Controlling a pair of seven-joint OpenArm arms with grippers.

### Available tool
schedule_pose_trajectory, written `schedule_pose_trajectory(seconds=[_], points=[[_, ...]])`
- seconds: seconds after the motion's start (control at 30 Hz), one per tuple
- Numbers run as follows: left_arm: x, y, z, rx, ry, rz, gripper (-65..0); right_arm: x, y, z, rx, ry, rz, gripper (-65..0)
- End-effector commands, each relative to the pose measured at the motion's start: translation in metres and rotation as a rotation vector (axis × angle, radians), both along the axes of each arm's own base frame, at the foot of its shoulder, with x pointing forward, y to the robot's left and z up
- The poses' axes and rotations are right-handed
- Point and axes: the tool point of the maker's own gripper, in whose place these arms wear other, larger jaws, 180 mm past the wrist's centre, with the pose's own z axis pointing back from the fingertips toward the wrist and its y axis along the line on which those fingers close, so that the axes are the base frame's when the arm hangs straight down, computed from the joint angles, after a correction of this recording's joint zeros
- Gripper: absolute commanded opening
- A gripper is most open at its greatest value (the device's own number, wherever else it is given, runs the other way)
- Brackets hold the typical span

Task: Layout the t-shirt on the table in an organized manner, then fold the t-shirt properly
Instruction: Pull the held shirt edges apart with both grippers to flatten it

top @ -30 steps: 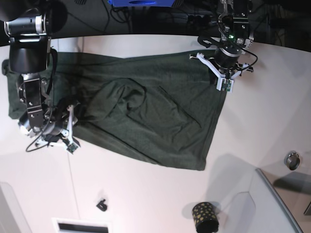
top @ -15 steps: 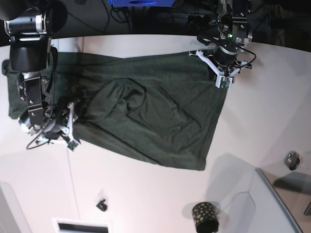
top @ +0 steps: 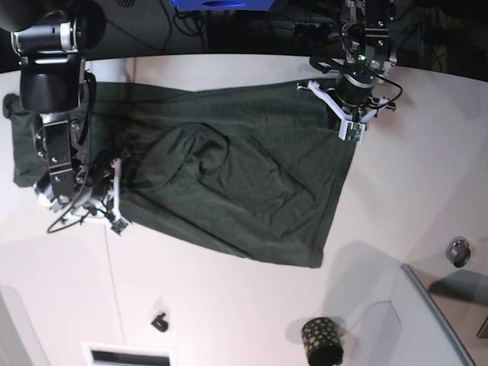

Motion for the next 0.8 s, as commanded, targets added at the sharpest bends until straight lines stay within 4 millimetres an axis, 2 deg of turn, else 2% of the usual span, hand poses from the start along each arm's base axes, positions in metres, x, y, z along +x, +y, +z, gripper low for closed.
schedule_pose_trajectory(seconds=[0.0, 0.17, 0.67, 0.77], points=[[0.007, 0.002, 0.009, 0.002, -0.039, 0.004, -65.0, 0.018, -0.005, 0.017, -0.004, -0.057, -0.005, -64.7], [0.007, 0.002, 0.008, 0.002, -0.037, 0.004, -65.0, 0.022, -0.007, 0.02, -0.006, -0.068, -0.009, -64.7], [0.007, 0.002, 0.008, 0.002, -0.037, 0.004, -65.0, 0.057, -0.011, 0.046, -0.009, -0.127, -0.014, -64.7], [0.007, 0.002, 0.008, 0.002, -0.037, 0.004, -65.0, 0.063, -0.019, 0.046, -0.016, -0.114, -0.027, -64.7]])
